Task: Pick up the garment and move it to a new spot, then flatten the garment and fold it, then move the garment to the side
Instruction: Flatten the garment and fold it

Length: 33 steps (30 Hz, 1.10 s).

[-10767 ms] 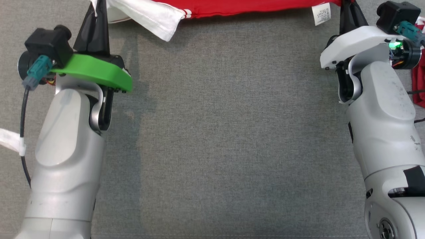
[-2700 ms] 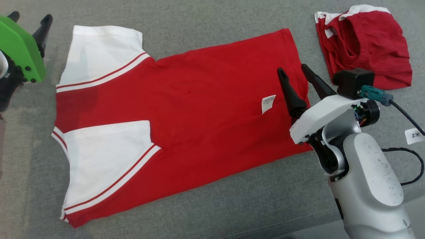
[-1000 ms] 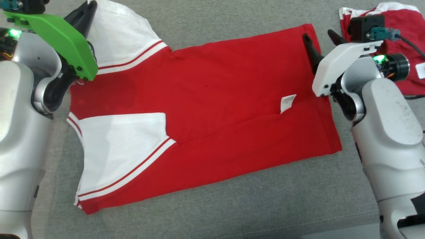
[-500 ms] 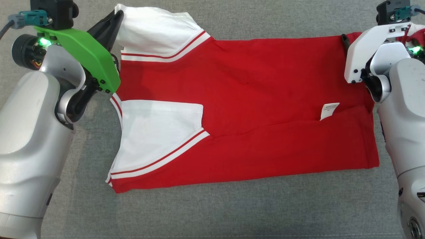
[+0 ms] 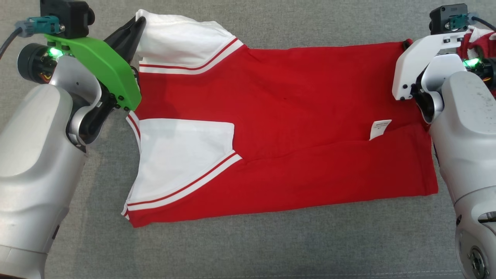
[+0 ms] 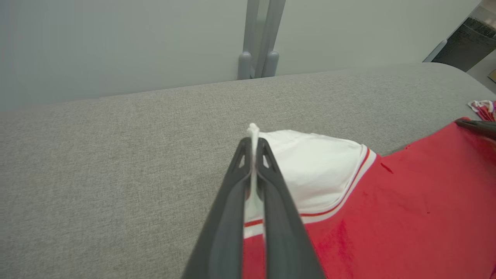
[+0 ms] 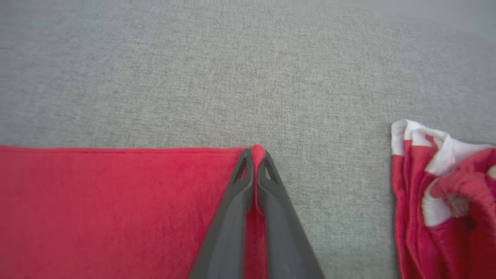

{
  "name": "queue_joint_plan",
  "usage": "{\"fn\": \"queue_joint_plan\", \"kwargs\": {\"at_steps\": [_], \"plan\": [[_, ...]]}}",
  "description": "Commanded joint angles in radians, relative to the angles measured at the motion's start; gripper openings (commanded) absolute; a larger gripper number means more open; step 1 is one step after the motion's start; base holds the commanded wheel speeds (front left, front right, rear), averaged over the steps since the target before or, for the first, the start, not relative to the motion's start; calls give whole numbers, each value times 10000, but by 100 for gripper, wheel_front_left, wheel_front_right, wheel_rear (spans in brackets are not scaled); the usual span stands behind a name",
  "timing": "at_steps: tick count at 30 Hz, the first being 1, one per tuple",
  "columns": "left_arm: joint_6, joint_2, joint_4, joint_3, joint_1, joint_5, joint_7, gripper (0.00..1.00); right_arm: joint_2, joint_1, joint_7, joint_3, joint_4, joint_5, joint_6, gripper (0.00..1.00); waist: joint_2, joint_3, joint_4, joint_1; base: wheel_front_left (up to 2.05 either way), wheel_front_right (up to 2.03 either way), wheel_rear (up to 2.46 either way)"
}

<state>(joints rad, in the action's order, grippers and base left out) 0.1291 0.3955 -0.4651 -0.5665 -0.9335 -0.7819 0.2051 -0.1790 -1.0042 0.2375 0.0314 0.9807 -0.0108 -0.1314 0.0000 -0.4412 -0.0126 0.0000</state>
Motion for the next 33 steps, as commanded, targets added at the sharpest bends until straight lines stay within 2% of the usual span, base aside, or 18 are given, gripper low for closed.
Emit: {"fn": "queue_joint_plan", "kwargs": {"at_steps": [1,9,15,20,24,33], "plan": [[17,122,-61,-26,-99,-48,-116,0,38,-42,-228,-14,95,41,16,0,0,164,69,0,0,0,0],[17,363,152,-167,555,-412,-664,0,240,433,-1329,-736,228,-569,16,0,0,1019,211,0,0,0,0],[-33,728,1144,-90,1919,-785,-1132,0,-24,1494,-2097,-1726,-370,-1701,16,0,0,1665,263,0,0,0,0],[-490,1016,2405,37,3425,-1052,-1497,0,-518,2566,-2489,-2230,-1263,-2660,16,0,0,1959,265,0,0,0,0],[-975,1158,3248,143,4579,-1171,-1834,0,-867,3319,-2637,-2133,-1975,-3148,16,0,0,2065,239,0,0,0,0],[-1575,1102,4165,254,6363,-1443,-2480,0,-1080,4786,-2419,-1725,-3562,-3270,16,0,0,2226,137,0,0,0,0]]}}
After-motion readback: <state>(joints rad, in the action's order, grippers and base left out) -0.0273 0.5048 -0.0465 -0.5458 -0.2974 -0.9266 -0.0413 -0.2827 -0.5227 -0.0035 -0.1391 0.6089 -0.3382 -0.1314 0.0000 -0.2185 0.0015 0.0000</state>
